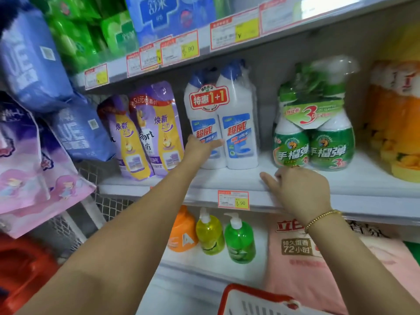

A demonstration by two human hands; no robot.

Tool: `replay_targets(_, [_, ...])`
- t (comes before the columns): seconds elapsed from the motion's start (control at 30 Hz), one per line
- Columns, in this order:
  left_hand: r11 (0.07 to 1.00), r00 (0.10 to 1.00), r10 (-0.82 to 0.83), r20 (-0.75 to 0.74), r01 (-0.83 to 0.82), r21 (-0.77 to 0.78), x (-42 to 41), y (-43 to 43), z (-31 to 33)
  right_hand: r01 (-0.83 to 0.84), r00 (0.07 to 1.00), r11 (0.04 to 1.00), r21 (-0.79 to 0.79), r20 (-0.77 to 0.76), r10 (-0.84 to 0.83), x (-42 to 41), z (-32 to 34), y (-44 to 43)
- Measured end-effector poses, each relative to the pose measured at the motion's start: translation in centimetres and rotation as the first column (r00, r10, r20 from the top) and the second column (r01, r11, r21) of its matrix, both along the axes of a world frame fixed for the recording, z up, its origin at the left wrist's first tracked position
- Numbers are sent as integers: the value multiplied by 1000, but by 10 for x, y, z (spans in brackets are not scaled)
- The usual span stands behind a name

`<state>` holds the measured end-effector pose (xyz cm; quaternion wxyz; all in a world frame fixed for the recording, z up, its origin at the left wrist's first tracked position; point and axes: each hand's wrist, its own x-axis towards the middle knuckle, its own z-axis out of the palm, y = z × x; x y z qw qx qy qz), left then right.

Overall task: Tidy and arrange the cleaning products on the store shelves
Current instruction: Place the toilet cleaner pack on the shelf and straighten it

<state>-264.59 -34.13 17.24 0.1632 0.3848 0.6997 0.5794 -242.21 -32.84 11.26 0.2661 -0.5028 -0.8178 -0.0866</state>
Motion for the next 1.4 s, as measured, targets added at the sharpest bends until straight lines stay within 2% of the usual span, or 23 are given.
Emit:
replay_targets(0.13, [994,998,31,53,-36,99,7,-11,0,-19,1000,999,-49,-6,19,1,3,0])
replay_targets(0.23, [997,994,-39,106,32,68,14,-23,11,-63,992,991,-120,-114,50,6,9,-3])
replay_targets(0.3, [998,996,-61,64,59,26,22,-33,20,-127,968,978,-166,-235,86,12,13,-4])
replay_targets(0.4, [996,995,-53,-79,58,72,35,-55,20,-298,827,947,-119,-528,193,19,17,-2])
replay_targets(0.43, [990,990,-54,-130,70,121,38,-64,16,-342,783,936,-88,-578,231,20,18,-4])
replay_targets(0.57, [962,927,-51,-371,145,232,57,-101,-4,-434,654,900,-46,-703,279,20,22,-18])
replay_targets(0.63, [962,884,-33,-466,153,224,67,-118,-8,-469,556,883,-30,-787,268,21,21,-23])
replay_targets(0.73, [954,826,0,-564,169,248,76,-141,-4,-550,402,831,87,-845,354,29,22,-32])
replay_targets(0.83, [933,807,32,-590,188,308,84,-164,12,-631,276,754,185,-854,440,39,37,-50])
replay_targets(0.93, [932,802,63,-594,166,323,94,-186,25,-629,284,721,290,-778,560,45,51,-64])
replay_targets(1.03, [949,846,63,-529,113,293,96,-204,33,-665,255,687,293,-776,577,46,59,-74])
replay_targets(1.13, [976,870,36,-491,75,204,98,-219,41,-755,79,601,261,-874,479,44,62,-81])
replay_targets(1.2, [972,903,-2,-429,102,211,102,-229,39,-792,-25,549,267,-912,408,38,61,-86])
replay_targets(1.23, [967,924,-14,-382,110,231,105,-232,38,-788,-38,554,268,-920,390,34,62,-89])
replay_targets(1.3, [956,959,-20,-282,101,276,109,-232,36,-754,28,602,263,-903,429,25,64,-94])
replay_targets(1.4, [940,987,11,-160,44,339,107,-228,38,-680,270,665,309,-738,618,10,59,-100])
